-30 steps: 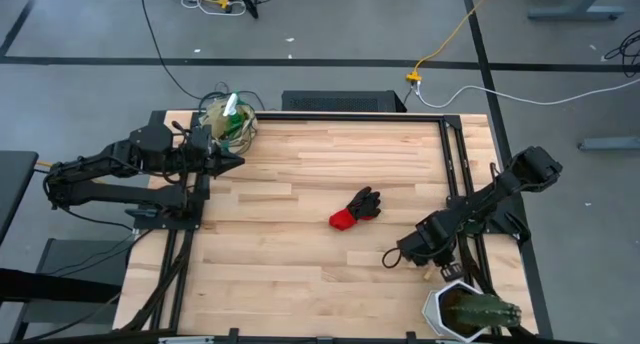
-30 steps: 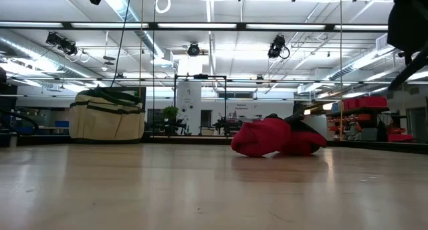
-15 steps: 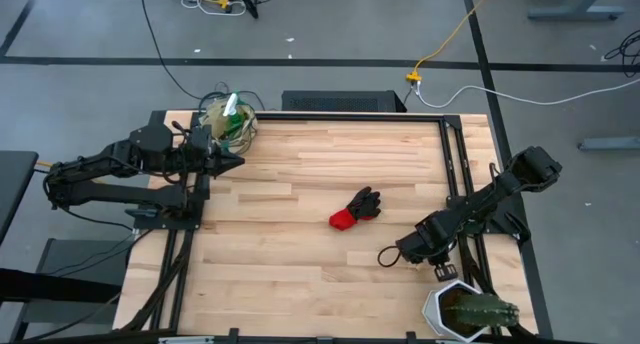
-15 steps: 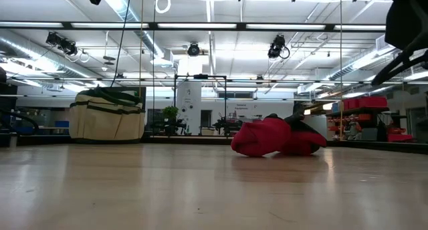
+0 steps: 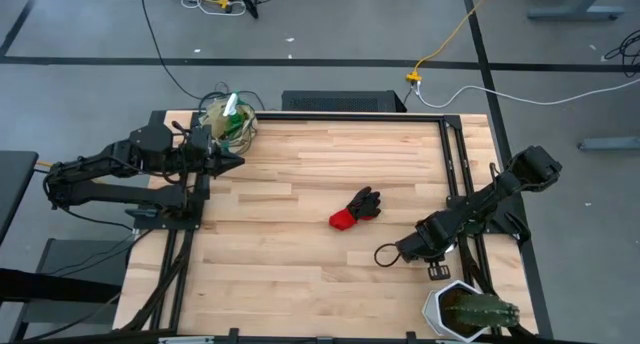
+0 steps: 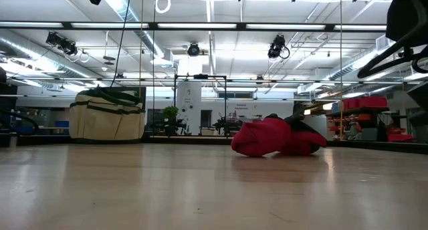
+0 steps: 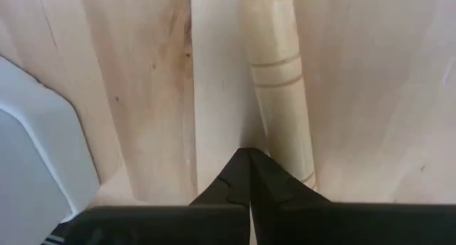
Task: Pick & Place Garden tools in Gardening bag
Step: Put the trowel into the gardening bag
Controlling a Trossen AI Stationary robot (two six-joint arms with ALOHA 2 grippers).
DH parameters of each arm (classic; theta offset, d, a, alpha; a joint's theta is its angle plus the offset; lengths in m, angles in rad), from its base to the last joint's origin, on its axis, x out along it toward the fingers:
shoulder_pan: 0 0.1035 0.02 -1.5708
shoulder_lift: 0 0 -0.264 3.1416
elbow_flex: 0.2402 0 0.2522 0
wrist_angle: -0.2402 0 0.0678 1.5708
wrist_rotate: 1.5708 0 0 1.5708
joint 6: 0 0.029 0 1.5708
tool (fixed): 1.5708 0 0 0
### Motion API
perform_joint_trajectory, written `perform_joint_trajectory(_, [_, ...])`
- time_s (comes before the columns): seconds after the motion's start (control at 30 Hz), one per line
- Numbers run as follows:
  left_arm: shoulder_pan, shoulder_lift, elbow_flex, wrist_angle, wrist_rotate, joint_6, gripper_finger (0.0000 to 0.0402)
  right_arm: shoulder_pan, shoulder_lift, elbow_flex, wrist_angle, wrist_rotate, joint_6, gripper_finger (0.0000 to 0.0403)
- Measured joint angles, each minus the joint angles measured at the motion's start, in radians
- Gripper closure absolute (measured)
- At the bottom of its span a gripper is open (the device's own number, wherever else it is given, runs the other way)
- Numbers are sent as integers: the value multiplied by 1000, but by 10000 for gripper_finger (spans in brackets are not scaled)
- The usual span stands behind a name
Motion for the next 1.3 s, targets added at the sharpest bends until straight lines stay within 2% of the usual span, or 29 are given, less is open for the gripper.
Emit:
perform_joint_trajectory(0.23, [0, 0, 0, 0, 0, -1, 392, -1, -17, 33, -17, -55, -52, 403])
perform_joint_trajectory(0.43, [0, 0, 0, 0, 0, -1, 397, -2, -33, 98, -56, 9, -57, 403])
perform_joint_trajectory(0.8, [0, 0, 0, 1, 0, -2, 397, -2, -32, 106, -52, 71, -27, 399])
perform_joint_trajectory(0.93, [0, 0, 0, 1, 0, -7, 394, 4, -32, 106, -45, 94, -27, 370])
perform_joint_trajectory(1.3, [0, 0, 0, 1, 0, -27, 396, 4, -32, 106, -45, 67, -27, 248])
